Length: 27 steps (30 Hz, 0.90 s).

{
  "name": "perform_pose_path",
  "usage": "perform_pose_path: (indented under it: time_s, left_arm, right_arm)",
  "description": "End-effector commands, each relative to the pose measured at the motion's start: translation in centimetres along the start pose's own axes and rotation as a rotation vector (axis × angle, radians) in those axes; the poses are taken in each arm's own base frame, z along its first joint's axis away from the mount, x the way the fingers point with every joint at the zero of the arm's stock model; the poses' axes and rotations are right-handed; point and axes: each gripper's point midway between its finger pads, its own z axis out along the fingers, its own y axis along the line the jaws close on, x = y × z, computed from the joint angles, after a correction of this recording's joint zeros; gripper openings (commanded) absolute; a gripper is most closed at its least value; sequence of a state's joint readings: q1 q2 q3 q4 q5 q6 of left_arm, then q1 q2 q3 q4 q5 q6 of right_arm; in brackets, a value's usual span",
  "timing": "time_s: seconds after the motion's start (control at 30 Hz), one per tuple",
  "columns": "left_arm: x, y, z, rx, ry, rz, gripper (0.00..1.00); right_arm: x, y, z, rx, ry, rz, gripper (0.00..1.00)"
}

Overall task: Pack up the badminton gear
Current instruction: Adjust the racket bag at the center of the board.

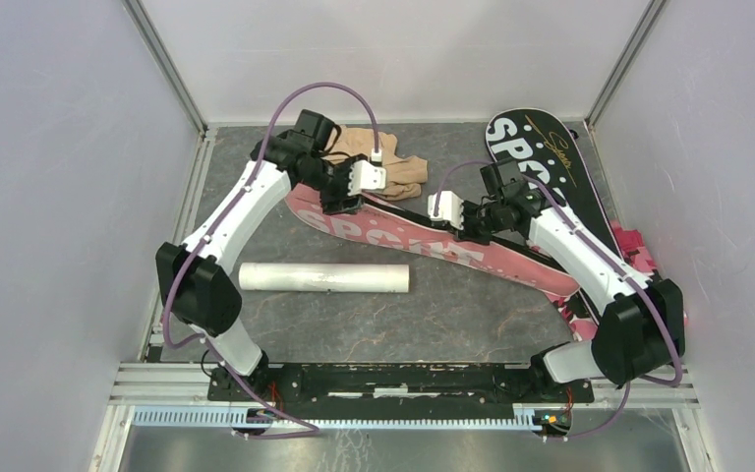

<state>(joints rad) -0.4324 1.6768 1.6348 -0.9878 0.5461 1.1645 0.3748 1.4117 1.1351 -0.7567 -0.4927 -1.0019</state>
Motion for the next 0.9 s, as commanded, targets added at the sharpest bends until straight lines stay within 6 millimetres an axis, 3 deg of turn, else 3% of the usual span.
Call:
perform_pose_path:
  time_s: [0.0,0.27,0.87]
  left_arm:
    - [1.4,0.2,-2.4,0.019,0.002,-0.001,0.65]
    - [4.8,0.8,-3.6,-0.004,0.02,-0.054,0.63]
    - [6.5,-0.1,-5.1,0.047,0.017,-0.052,0.59]
  right_arm:
    - [1.4,-0.3,-1.3,0.045,0.055,-0.03,0.0]
    - [2.2,0.2,-1.6,0.046,0.06,-0.03,0.0]
    - [3.5,0.6,-2.2,0.041,0.095,-0.032,0.0]
